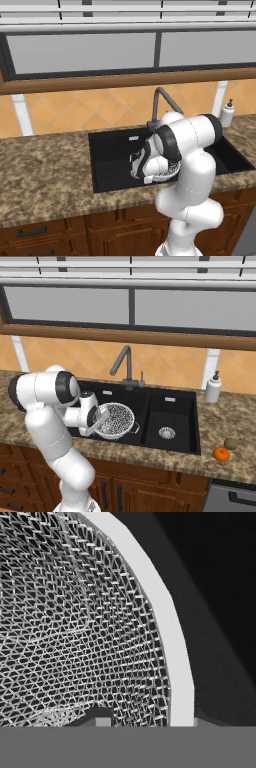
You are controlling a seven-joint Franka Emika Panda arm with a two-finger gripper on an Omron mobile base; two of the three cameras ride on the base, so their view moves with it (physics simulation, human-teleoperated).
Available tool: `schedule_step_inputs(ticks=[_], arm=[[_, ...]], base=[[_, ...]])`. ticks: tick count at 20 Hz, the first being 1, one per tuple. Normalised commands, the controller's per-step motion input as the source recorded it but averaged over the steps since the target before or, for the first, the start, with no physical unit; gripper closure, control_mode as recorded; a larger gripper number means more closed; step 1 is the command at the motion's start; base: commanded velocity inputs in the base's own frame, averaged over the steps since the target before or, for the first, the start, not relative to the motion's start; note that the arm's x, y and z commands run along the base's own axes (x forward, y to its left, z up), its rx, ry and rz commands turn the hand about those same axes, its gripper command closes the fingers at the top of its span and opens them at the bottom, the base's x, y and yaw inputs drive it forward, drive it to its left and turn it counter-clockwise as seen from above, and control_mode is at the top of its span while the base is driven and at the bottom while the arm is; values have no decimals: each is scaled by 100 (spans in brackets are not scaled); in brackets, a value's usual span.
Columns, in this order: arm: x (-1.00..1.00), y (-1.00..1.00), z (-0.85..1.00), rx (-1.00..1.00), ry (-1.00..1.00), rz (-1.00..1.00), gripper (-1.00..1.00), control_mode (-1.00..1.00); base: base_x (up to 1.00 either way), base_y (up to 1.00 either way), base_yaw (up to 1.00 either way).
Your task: Put the colander in the sink, put the kiwi, orange in the colander, and turn on the sink faucet and pour water over the colander.
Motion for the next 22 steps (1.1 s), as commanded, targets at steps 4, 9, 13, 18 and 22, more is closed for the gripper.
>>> schedule_step_inputs(ticks=[4,9,13,18,22], arm=[[8,31,-32,0,0,-46,100,-100],[1,43,-32,0,0,-49,100,-100],[0,44,-24,0,0,-49,100,-100],[0,25,-9,1,-2,-50,-100,-100],[-1,-3,0,9,-10,-52,-100,-100]], base=[[0,0,0],[0,0,0],[0,0,0],[0,0,0],[0,0,0]])
